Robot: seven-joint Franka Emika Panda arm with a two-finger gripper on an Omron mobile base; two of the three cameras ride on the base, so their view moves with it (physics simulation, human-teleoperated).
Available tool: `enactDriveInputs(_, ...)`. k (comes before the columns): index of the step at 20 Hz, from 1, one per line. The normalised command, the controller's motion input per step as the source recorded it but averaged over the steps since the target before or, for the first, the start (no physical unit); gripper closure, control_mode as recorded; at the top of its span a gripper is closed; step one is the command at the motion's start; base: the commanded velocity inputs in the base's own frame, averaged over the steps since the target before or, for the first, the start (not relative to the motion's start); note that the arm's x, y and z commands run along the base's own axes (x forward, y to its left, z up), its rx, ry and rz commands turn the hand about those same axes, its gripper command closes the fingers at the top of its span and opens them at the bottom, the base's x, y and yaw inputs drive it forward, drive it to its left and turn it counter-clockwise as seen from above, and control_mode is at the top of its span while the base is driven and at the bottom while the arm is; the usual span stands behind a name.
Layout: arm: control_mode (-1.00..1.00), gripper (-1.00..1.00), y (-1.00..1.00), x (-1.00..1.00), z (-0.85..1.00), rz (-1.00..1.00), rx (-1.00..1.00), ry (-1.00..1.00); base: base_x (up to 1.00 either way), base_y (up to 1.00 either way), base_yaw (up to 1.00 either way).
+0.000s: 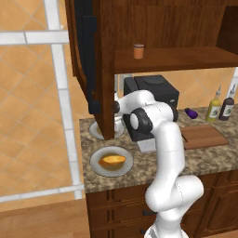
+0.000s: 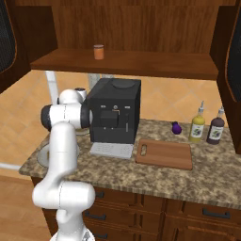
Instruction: From the different types of pastries on the counter, select a croissant and place it on the cutting board. Then retrieve a jar of jam from the cabinet and place it alongside the croissant on the cutting board.
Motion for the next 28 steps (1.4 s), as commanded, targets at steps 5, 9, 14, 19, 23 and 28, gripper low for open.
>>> enactDriveInputs(5,-1.0,1.0,0.02,0.0,-0.38,0.0,0.0,-0.09,0.0,0.0,0.0)
enactDriveInputs(9,-1.0,1.0,0.0,-0.11,-0.04,0.0,0.0,-0.07,0.0,0.0,0.0)
enactDriveInputs(14,-1.0,1.0,-0.28,-0.7,0.07,0.0,0.09,-0.23,0.0,0.0,0.0)
enactDriveInputs(19,-1.0,1.0,-0.1,-0.99,0.32,0.0,0.07,-0.2,0.0,0.0,0.0)
enactDriveInputs(23,-1.0,1.0,0.01,-0.77,0.7,-0.01,0.0,-0.04,0.0,0.0,0.0)
enactDriveInputs(28,-1.0,1.0,0.0,-0.46,0.94,-0.03,0.0,0.0,0.0,0.0,0.0)
